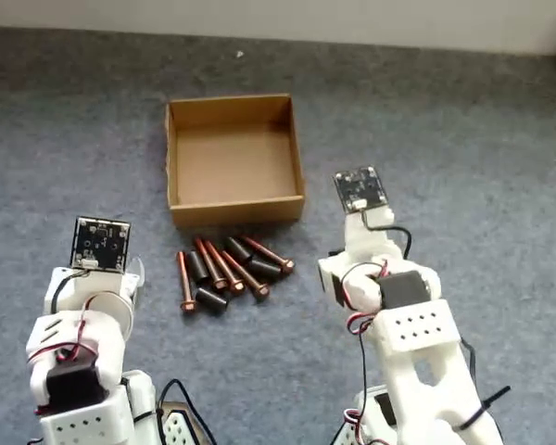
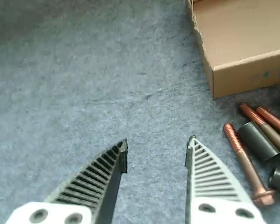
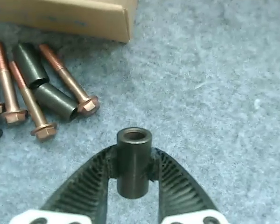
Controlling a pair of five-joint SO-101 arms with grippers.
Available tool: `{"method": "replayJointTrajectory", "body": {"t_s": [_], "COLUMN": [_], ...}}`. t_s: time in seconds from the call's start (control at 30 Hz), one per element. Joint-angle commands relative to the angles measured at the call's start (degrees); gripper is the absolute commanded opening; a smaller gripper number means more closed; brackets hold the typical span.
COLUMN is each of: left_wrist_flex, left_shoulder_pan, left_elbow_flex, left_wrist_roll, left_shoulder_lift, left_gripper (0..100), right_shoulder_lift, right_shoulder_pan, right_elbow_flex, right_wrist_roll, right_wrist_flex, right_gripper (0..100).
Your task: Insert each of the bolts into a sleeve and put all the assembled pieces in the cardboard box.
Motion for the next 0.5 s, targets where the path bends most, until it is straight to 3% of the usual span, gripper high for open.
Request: {"method": "replayJointTrajectory", "body": {"t_s": [0.0, 0.3, 0.47], "left_wrist_flex": [3.4, 11.1, 12.0], "left_shoulder_pan": [-0.1, 7.8, 11.6], "left_elbow_flex": [-9.0, -16.4, -22.5], "left_wrist_roll": [-4.8, -11.2, -16.3], "left_shoulder_lift": [0.2, 2.7, 16.4], "left_gripper": [18, 16, 16], "right_shoulder_lift": [-6.6, -16.9, -20.1], "right_shoulder_pan": [0.7, 1.1, 8.5], "right_elbow_flex": [1.1, 8.6, 13.8], "right_wrist_roll": [-0.5, -0.9, -2.6], "right_wrist_flex": [0.3, -1.9, -8.7], "right_gripper": [0.5, 0.5, 0.5]}}
